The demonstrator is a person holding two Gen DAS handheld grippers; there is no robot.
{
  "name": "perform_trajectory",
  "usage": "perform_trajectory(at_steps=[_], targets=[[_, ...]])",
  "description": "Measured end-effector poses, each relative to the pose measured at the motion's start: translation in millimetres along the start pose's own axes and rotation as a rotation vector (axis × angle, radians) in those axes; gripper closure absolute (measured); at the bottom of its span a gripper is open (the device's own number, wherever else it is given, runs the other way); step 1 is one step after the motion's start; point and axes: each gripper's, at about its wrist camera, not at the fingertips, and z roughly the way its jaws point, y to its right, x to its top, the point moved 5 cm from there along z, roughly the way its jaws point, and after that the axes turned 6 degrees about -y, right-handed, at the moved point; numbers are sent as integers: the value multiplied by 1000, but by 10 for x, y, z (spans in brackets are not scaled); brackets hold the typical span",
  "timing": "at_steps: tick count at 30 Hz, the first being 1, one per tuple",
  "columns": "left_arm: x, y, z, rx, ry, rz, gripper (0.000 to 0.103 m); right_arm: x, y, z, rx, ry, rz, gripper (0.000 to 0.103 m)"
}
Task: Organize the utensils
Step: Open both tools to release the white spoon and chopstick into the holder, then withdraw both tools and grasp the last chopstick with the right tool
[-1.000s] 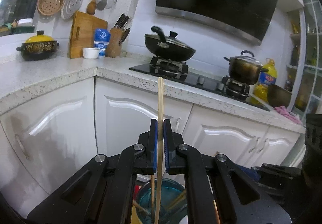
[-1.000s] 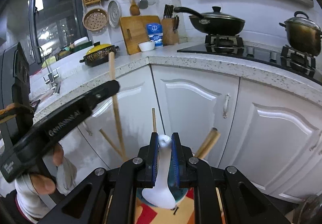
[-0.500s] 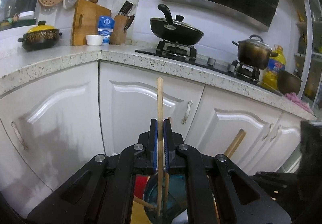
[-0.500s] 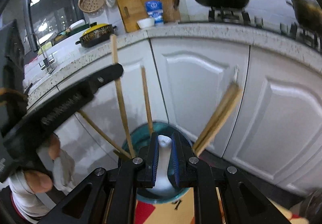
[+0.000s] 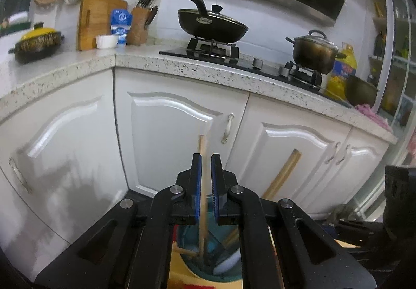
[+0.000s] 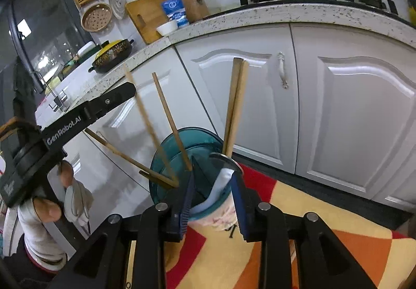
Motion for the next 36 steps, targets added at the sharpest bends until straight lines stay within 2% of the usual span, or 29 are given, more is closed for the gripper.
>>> perform_trajectory(at_steps=[1,3,8,12,19,26,36], targets=[[8,-1,-22,-4,0,-3,87,-14,-5,-25,-1,-1,-2,74],[20,12,-73,-3,4,2,82,-46,-15,-66,1,-2,-4,74],[-1,75,-184,2,-18,25,80,-137,-10,-122,2,-9,11,71],[-90,118,-318,-5,-34,22,66,-232,-16,-156,-10,-17,8,71],[-312,196,-504,-13,-61,10,58,-376,-31,-223,-64,-21,-3,71],[-655,318,-531,0,-134,12,57,-574,10,-280,-105,-37,11,68],[-1058,524,-513,-14,-206,47,57,-924,267,-396,-164,-78,58,67]])
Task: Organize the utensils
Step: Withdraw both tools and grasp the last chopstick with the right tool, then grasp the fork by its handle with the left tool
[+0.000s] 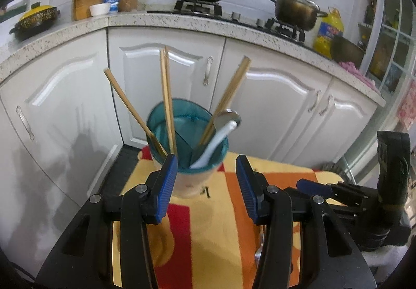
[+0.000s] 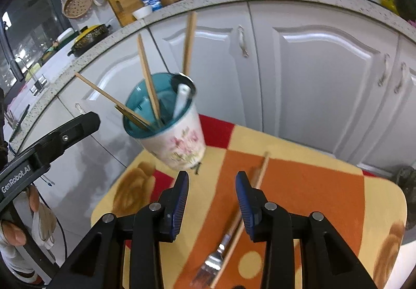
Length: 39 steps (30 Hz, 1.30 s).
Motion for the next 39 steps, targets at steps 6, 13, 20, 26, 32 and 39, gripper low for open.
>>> perform_trajectory(at_steps=[6,13,20,26,32,39], targets=[[-205,66,82,-12,-44,19,57,-242,245,144,-29,-67,42,67],[-466,-65,228,-5,-113,-20,57,-525,526,548,-44,-191,113,72],[-547,-121,349,0,-153,-34,57,-500,476,869,-42,-247,92,84],[-576,-63,431,-11,-174,-17,57,-480,506,896,-61,-249,77,94],[-596,60,577,-47,-209,-7,57,-652,678,743,-33,-263,119,98],[-652,270,848,-104,-284,-3,57,-790,844,543,5,-272,173,98]])
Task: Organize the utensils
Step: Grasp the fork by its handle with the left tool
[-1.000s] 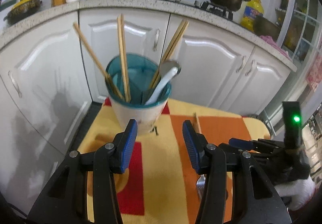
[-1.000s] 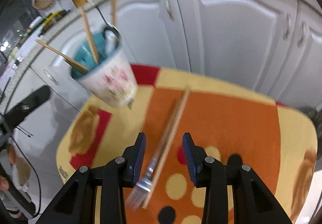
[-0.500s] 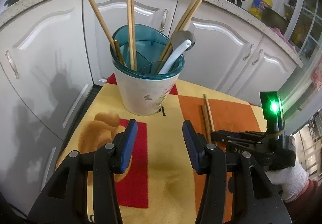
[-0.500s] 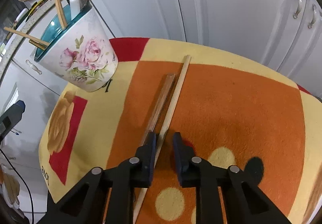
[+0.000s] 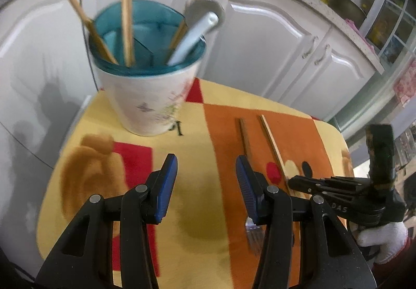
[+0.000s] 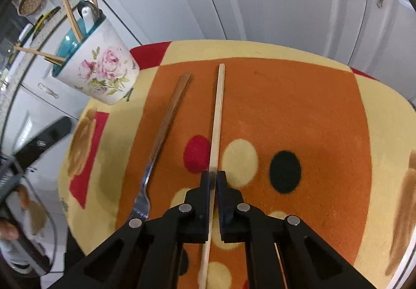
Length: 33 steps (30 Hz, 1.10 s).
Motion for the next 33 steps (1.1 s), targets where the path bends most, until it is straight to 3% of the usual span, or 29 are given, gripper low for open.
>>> perform_trajectory(at_steps=[4,10,12,14,23,30,32,33], targets=[[6,63,124,-12,-33,-2,57,186,37,-94,-5,64,23,82],[7,130,217,-11,-59,9,57,657,20,121,-35,62,17,82],[15,151,264,-10,-72,14,57,761,24,221,-52,57,6,86],[28,171,309,-10,-80,19,57,769,42,236,-68,61,-9,97],[215,412,643,-20,-118,71,57,373,383,7,-38,33,31,97],[346,580,1001,-8,-154,124,58,447,427,9,-47,32,35,93],[341,587,1109,-26,-167,132,69,487,406,34,-54,44,17,93],[349,587,1109,-18,-150,145,87,500,394,43,-52,54,7,93]])
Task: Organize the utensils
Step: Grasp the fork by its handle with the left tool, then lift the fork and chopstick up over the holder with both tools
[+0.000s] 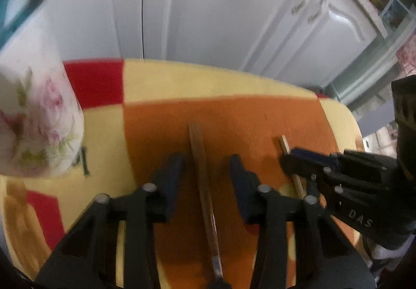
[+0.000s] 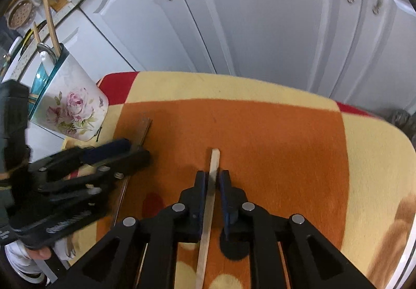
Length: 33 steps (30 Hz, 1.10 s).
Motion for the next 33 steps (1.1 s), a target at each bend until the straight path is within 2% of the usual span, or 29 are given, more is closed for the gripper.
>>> perform_trajectory(at_steps=[1,4,15,21,33], targets=[[9,1,34,4,-16,3,94,-4,0,3,2,4,-5,93],[-33,-63,-48,-51,-18,-33,94,-5,-29,-11,7,6,-17,97],[-293,-150,-1031,-127,165,-38,94,-32,-405,-670,111,143,-77,98],[-429,-153,-1347,-128,222,-29,94,-132,-643,-926,112,182,-137,98],[-575,-74,-1567,-117,269,-17,94,-308,-790,-1114,118,205,-169,98]])
